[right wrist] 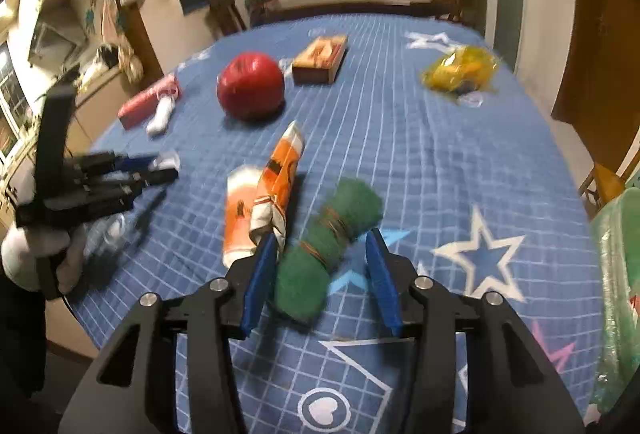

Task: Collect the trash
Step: 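Grasp the white jar lid with the left tool while the right tool grasps the orange tube, then carry the lid and tube over the green bin and open both tools to drop them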

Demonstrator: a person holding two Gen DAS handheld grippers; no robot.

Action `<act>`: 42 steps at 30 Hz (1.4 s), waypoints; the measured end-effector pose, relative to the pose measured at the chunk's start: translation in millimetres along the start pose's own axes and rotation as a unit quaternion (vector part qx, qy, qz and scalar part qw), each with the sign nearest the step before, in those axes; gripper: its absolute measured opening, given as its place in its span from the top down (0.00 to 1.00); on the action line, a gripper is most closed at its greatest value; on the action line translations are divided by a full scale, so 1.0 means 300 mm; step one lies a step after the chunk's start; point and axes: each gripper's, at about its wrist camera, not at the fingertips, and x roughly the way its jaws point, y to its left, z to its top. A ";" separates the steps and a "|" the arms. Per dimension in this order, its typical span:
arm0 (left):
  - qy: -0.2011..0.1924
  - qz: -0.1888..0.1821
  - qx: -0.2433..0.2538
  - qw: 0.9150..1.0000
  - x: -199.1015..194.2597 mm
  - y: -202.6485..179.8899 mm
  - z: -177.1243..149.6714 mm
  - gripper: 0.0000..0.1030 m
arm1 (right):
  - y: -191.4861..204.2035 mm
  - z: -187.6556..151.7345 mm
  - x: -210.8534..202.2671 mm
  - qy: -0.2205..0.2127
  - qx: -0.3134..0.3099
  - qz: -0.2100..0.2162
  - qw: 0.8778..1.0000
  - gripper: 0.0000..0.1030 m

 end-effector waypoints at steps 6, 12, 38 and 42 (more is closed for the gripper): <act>-0.001 -0.007 0.006 1.000 -0.002 -0.041 -0.006 0.59 | 0.061 0.054 0.027 0.000 -0.007 0.040 0.999 0.57; -0.001 -0.009 0.002 1.000 -0.006 -0.034 -0.011 0.59 | 0.081 0.000 0.028 0.026 -0.005 0.081 0.996 0.57; -0.016 0.005 -0.008 1.000 -0.040 -0.052 -0.027 0.60 | 0.184 -0.009 0.140 0.002 0.045 0.019 0.999 0.85; -0.029 0.013 -0.008 0.999 -0.066 -0.068 -0.042 0.60 | 0.204 -0.019 0.110 -0.017 0.016 -0.002 1.000 0.87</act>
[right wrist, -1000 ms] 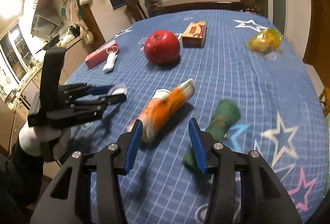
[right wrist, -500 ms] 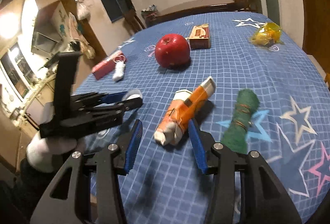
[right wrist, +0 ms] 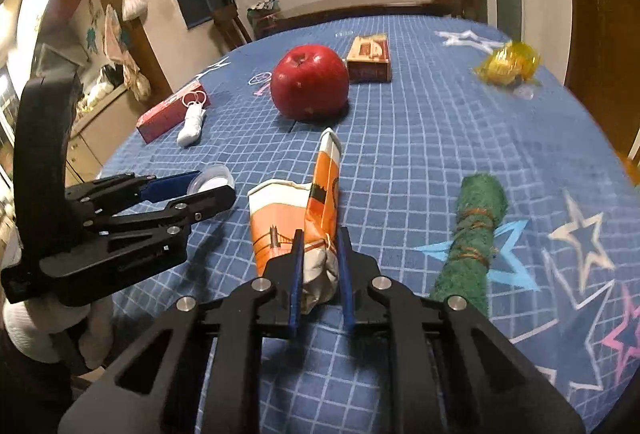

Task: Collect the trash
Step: 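Carry the lid and tube over the green bin and open both tools to drop them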

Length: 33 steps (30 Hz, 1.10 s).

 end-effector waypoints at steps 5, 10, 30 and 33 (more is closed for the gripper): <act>-0.028 -0.002 -0.020 0.999 -0.066 0.000 -0.002 0.60 | 0.007 0.014 -0.090 -0.057 -0.033 -0.046 0.997 0.89; -0.065 -0.013 -0.028 0.997 -0.161 -0.038 0.017 0.60 | 0.002 0.032 -0.161 -0.096 -0.055 -0.074 0.991 0.89; -0.149 -0.064 -0.008 0.987 -0.338 -0.352 0.217 0.60 | -0.154 0.135 -0.405 -0.184 -0.059 -0.170 0.966 0.89; -0.153 -0.073 0.000 0.986 -0.339 -0.405 0.240 0.60 | -0.180 0.146 -0.427 -0.188 -0.055 -0.177 0.965 0.89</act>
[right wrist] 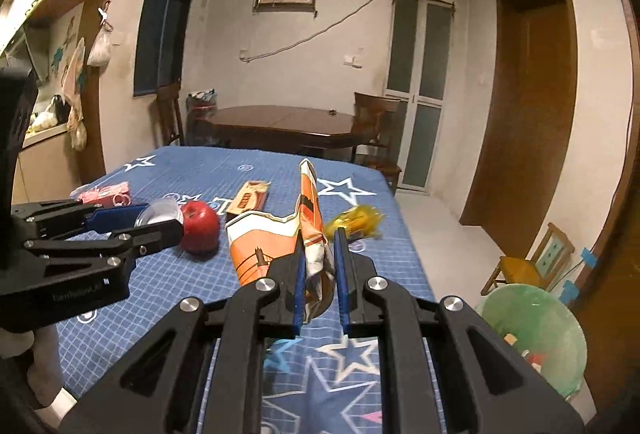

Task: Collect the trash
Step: 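Carry the lid and tube over the green bin and open both tools to drop them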

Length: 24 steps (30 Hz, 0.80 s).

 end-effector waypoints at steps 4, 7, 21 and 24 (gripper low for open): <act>-0.003 -0.012 0.012 1.000 0.016 -0.064 0.027 0.60 | -0.050 0.004 -0.011 -0.001 0.006 -0.011 1.000 0.89; -0.005 -0.023 0.022 0.999 0.030 -0.118 0.050 0.60 | -0.101 0.005 -0.025 -0.002 0.012 -0.027 1.000 0.89; -0.002 -0.095 0.067 0.993 0.183 -0.458 0.162 0.60 | -0.418 -0.012 -0.064 0.023 0.045 -0.107 0.993 0.89; 0.004 -0.110 0.080 0.991 0.231 -0.547 0.171 0.60 | -0.480 -0.029 -0.066 0.030 0.052 -0.123 0.991 0.89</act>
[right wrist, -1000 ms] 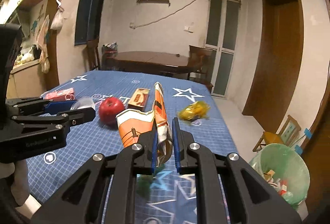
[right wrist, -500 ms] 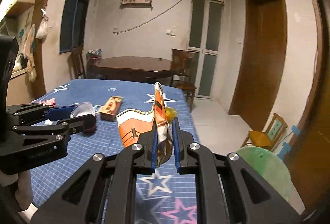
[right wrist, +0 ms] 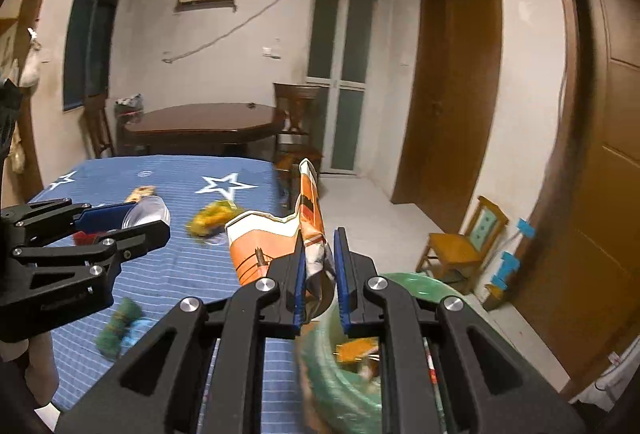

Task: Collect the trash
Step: 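Carry the lid and tube over the green bin and open both tools to drop them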

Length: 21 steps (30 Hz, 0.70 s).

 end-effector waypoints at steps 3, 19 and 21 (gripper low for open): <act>0.005 -0.012 0.011 1.000 0.058 -0.057 0.017 0.60 | -0.066 -0.013 0.013 0.007 0.007 -0.016 1.000 0.89; 0.073 -0.079 0.048 0.993 0.467 -0.345 0.033 0.60 | -0.385 -0.134 0.183 0.103 0.039 -0.061 0.992 0.89; 0.082 -0.081 0.049 0.992 0.518 -0.356 0.022 0.60 | -0.412 -0.157 0.207 0.116 0.043 -0.061 0.991 0.89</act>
